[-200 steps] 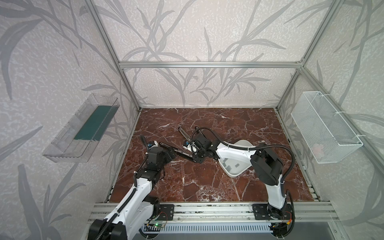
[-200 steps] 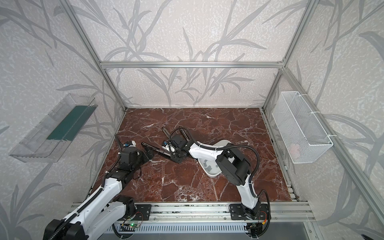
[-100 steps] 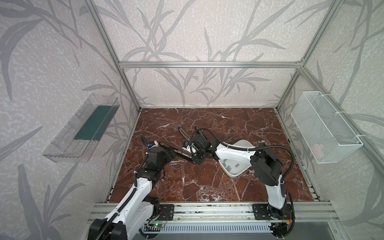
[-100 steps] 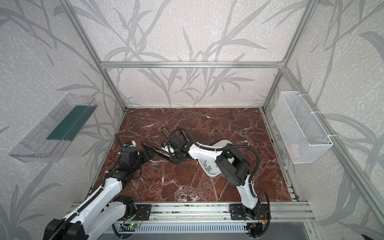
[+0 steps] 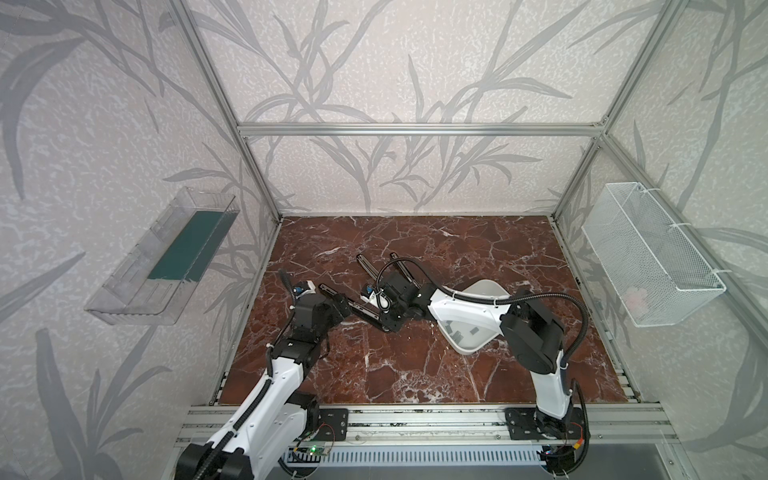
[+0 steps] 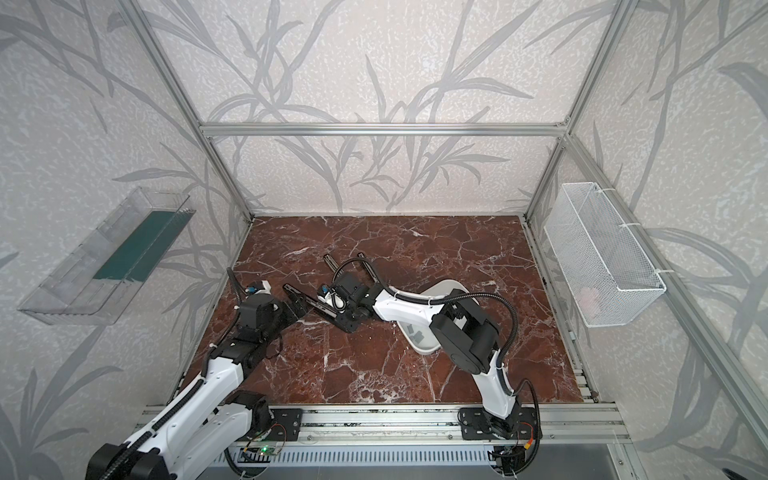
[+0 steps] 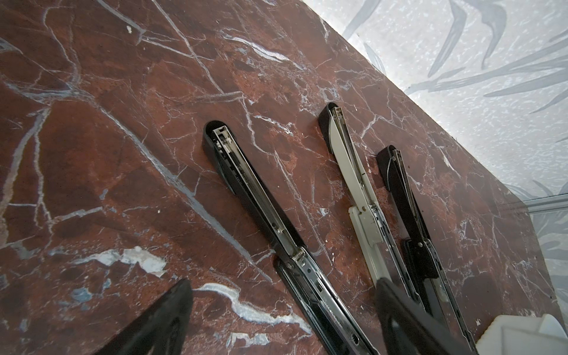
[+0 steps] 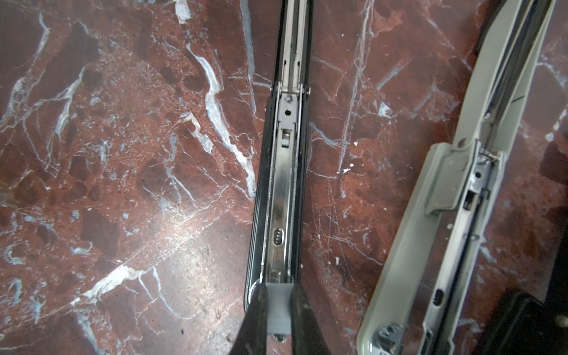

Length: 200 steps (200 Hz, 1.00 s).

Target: Load the staples into the stapler

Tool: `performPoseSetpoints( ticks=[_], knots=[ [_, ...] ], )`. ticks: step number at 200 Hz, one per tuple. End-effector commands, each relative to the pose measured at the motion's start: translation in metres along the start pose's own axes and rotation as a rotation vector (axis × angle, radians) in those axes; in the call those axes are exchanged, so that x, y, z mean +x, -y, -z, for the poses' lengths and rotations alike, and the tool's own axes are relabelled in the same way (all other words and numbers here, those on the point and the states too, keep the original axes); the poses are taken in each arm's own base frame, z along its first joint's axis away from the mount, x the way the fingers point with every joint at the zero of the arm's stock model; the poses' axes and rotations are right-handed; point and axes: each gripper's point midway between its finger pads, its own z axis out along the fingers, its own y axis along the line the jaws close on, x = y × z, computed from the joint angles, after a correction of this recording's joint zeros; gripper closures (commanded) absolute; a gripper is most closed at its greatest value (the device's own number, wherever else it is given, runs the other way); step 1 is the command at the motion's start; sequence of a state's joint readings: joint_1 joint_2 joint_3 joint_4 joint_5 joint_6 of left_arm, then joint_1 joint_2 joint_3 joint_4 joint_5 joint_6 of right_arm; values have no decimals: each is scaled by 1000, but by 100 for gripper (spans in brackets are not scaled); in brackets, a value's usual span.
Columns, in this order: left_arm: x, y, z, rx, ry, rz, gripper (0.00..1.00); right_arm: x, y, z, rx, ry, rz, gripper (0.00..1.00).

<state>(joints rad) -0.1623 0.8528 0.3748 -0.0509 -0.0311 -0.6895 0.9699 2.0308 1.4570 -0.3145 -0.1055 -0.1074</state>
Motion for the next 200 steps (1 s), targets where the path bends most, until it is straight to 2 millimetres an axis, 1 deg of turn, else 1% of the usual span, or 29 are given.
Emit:
performPoseSetpoints(
  ticks=[1, 27, 78, 200],
  knots=[
    [1, -6, 1, -17, 5, 10, 6, -14, -2, 10, 6, 37, -9, 100],
    [0, -5, 0, -17, 3, 9, 7, -12, -2, 7, 5, 28, -12, 100],
    [2, -5, 1, -16, 1, 11, 7, -14, -5, 11, 3, 37, -1, 100],
    [2, -6, 2, -15, 7, 12, 7, -6, -5, -2, 9, 3, 7, 100]
  ],
)
